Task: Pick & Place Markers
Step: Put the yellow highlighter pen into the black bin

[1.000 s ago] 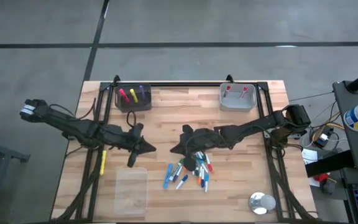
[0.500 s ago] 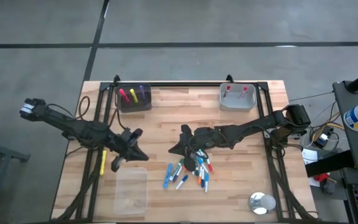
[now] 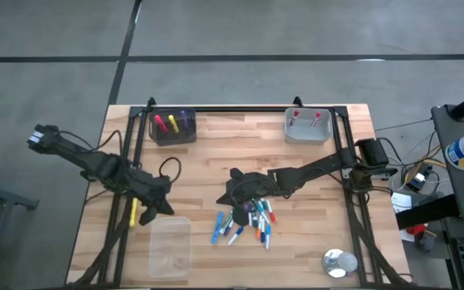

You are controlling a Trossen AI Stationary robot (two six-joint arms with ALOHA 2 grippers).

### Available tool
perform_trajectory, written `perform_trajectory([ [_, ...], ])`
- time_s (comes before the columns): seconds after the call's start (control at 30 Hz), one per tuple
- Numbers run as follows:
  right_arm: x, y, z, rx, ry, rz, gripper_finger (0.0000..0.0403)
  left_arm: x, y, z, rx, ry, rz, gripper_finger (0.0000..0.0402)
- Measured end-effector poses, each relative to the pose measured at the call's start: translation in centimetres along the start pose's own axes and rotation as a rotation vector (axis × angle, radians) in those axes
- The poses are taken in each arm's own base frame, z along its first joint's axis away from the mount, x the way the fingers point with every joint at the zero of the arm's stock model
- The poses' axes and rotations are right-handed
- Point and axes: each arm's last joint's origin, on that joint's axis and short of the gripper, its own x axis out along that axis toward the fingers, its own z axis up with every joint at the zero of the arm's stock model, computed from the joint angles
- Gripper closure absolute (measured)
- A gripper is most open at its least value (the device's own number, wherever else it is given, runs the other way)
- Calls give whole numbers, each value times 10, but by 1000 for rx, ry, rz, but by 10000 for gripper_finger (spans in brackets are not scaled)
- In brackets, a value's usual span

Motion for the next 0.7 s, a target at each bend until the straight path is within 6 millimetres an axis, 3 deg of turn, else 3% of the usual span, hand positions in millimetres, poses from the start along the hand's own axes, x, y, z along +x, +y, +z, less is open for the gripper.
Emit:
perform_trajectory([
  [0.3,-1,0,1,-64,-1,1,394,3,2,-18,-340,273,24,401],
  [0.5,-1,0,2,-87,-2,1,394,8,10,-34,-561,503,183,401],
  [0.7,-1,0,2,-106,-2,1,394,20,9,-41,-636,688,221,401],
])
